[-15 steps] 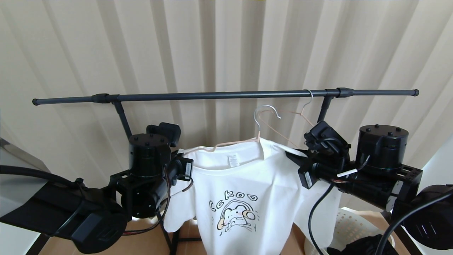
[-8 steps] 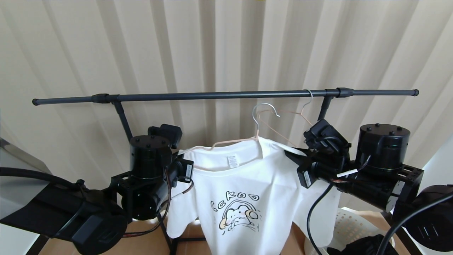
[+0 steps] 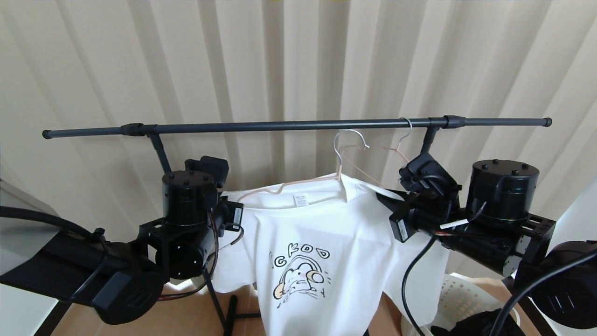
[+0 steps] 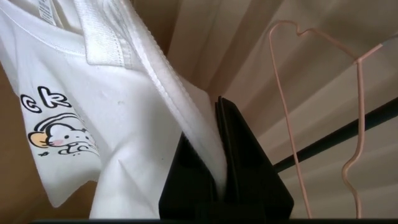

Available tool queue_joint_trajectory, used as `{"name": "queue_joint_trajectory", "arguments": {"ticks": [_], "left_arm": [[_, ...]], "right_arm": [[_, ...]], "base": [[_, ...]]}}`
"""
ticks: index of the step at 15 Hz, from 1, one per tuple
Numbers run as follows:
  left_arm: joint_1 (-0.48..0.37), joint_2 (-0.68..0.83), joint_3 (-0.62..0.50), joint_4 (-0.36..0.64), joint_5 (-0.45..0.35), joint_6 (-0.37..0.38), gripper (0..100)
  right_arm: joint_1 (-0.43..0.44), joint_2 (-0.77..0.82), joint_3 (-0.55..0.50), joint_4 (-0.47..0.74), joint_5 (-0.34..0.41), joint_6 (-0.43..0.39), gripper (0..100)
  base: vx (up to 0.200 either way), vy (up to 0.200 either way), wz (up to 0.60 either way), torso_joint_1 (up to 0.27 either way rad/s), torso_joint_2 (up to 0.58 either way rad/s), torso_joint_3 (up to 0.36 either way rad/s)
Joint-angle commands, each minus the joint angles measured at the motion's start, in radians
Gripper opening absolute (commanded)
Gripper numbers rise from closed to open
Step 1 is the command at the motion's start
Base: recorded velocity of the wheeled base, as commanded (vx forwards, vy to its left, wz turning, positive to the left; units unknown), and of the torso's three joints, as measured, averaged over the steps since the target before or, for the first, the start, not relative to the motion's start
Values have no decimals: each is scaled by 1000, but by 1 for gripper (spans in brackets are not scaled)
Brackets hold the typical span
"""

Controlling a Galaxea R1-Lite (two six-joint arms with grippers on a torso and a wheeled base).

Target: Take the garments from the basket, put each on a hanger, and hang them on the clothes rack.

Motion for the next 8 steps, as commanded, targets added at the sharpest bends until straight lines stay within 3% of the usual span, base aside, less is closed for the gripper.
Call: {"name": "queue_joint_trajectory", "arguments": {"ticks": [1,6,8], "left_arm": [[-17,3,13,0,3,3,0],[-62,1,25,0,3,-5,0],[-79,-5,33,-1,3,-7,0]], "right_arm": [[6,9,-2,1,-3,0,0],[45,50,-5,-12,-24,5,0],[46,82,-4,-73,-38,3,0]], "base": [[0,0,0,0,0,0],[0,0,0,0,0,0],[0,0,0,0,0,0]]}}
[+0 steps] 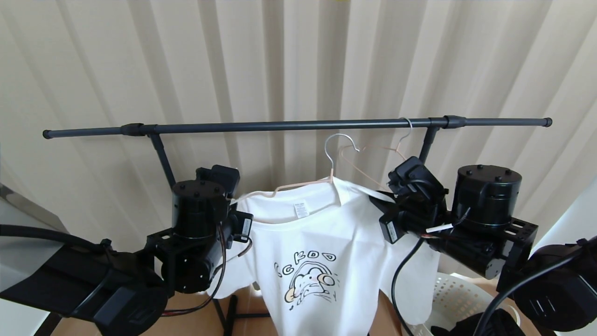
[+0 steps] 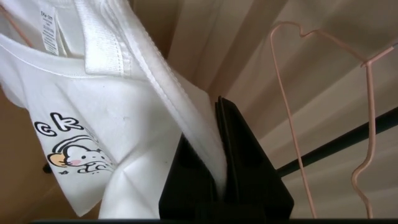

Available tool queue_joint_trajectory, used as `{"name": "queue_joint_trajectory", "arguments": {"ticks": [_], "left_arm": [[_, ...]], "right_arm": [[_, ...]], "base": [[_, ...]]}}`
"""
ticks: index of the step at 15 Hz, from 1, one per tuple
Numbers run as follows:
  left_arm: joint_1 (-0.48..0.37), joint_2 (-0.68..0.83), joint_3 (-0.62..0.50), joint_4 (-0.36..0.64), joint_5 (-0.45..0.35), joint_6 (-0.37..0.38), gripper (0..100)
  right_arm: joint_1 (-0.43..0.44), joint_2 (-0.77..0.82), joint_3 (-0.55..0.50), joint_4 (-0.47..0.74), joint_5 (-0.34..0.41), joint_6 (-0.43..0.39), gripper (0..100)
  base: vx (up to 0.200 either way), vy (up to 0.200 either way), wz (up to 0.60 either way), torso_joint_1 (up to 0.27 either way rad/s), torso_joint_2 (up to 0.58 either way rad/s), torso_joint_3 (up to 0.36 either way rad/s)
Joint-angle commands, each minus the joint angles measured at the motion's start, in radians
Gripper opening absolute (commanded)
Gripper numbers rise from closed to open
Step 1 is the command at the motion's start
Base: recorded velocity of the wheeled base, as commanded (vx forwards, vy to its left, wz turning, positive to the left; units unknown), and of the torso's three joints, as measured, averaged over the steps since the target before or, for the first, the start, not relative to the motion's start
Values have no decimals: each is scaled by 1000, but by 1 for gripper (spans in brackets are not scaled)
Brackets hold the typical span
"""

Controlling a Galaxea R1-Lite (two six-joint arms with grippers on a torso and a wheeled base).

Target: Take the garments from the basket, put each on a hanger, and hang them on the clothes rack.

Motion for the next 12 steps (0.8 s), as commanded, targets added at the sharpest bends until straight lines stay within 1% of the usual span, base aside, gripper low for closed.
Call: {"name": "queue_joint_trajectory", "arguments": {"ticks": [1,3,4,5,7,9,12], "left_arm": [[-20,-2,4,0,-1,0,0],[-28,-4,9,0,-1,-2,0],[-28,-4,9,0,-1,-2,0],[-30,-4,9,0,-1,-2,0],[-31,-4,9,0,-1,-2,0],[-36,-4,9,0,-2,-3,0],[-63,-4,9,0,-4,-17,0]], "right_arm": [[9,38,1,-10,-8,-1,0],[26,48,1,-10,-15,3,0],[30,50,1,-10,-15,10,0],[52,51,2,-10,-15,36,0],[64,51,6,-10,-14,45,0],[96,59,10,-10,-11,58,0],[133,107,-1,-13,-15,88,0]], "base": [[0,0,0,0,0,0],[0,0,0,0,0,0],[0,0,0,0,0,0],[0,0,0,0,0,0],[0,0,0,0,0,0],[0,0,0,0,0,0],[0,0,0,0,0,0]]}}
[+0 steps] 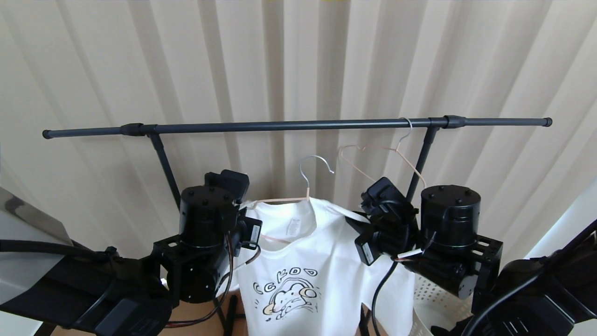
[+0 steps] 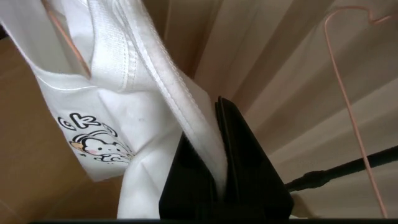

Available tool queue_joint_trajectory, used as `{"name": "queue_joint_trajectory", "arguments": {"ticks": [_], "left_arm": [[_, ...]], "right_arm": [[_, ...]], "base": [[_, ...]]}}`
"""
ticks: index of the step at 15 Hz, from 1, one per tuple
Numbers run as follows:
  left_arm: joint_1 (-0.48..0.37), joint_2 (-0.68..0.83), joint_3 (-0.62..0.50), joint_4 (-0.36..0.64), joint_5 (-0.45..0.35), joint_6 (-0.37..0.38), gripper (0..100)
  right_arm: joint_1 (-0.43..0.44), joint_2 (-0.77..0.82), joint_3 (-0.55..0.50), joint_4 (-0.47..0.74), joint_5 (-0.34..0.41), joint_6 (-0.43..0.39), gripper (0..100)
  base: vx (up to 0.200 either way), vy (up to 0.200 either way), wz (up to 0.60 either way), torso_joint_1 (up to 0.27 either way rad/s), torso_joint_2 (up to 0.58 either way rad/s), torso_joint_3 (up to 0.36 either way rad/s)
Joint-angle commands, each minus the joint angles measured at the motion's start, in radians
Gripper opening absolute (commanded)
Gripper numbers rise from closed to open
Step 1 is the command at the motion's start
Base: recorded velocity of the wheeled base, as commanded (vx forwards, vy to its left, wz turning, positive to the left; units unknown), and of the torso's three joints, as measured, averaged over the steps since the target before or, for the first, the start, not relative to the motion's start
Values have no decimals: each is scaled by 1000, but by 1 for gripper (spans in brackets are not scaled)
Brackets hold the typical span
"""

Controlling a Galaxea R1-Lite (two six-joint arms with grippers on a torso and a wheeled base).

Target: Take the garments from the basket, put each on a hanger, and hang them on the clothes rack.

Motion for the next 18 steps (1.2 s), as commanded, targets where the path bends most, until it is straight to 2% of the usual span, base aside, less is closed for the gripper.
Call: {"name": "queue_joint_trajectory", "arguments": {"ticks": [1,5,10,14,18], "left_arm": [[-22,-3,1,-1,0,-11,0],[-58,-40,3,1,-3,-20,0],[-147,-86,21,-1,-15,-47,0],[-211,-111,18,-1,-24,-77,0],[-211,-111,14,-1,-23,-82,0]], "right_arm": [[16,49,-10,-17,-2,4,0],[37,94,-22,-53,-17,42,0],[69,144,-56,-56,-33,106,0],[88,170,-70,-56,-49,125,0],[86,147,-88,-60,-54,163,0]], "base": [[0,0,0,0,0,0],[0,0,0,0,0,0],[0,0,0,0,0,0],[0,0,0,0,0,0],[0,0,0,0,0,0]]}}
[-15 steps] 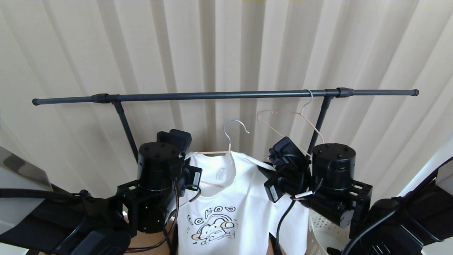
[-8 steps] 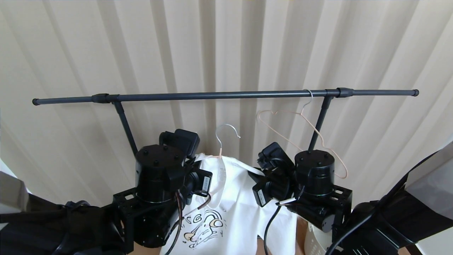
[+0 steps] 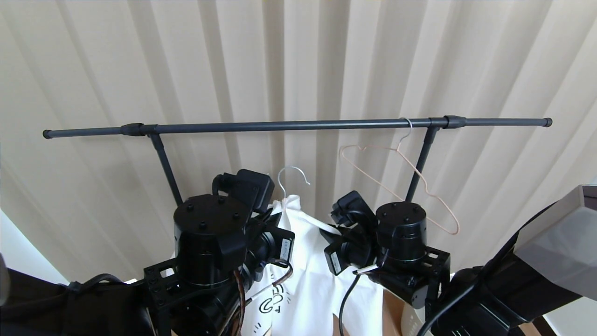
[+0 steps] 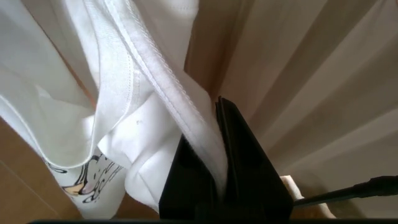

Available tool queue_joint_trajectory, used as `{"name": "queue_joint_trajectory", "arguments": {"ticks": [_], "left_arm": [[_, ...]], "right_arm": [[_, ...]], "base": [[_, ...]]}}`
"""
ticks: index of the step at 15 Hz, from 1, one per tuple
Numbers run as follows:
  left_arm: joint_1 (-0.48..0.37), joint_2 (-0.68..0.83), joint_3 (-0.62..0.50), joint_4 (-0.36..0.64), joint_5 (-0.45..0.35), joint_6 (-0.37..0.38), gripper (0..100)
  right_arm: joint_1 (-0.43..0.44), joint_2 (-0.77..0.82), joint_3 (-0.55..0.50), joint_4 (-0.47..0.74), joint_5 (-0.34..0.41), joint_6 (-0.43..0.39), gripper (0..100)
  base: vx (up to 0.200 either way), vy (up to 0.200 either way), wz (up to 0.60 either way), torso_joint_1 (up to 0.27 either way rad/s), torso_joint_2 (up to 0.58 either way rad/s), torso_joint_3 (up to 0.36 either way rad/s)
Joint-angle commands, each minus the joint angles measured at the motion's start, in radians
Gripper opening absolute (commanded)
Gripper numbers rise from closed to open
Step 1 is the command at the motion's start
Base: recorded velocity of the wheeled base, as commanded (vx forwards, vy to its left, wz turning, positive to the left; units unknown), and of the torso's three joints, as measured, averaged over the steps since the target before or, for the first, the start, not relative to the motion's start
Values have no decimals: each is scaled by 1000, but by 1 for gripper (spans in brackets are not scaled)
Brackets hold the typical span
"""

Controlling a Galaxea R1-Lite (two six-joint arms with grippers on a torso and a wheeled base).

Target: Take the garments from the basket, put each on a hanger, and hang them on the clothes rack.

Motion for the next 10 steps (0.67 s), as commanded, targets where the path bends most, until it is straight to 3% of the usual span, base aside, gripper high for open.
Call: {"name": "queue_joint_trajectory", "arguments": {"ticks": [1,10], "left_arm": [[3,0,-1,0,1,-1,0],[37,4,-18,-12,3,-26,0]], "right_arm": [[-3,-26,-9,0,-1,16,0],[-38,-108,-13,-2,8,45,0]], "base": [[0,0,0,0,0,0],[0,0,0,0,0,0]]}}
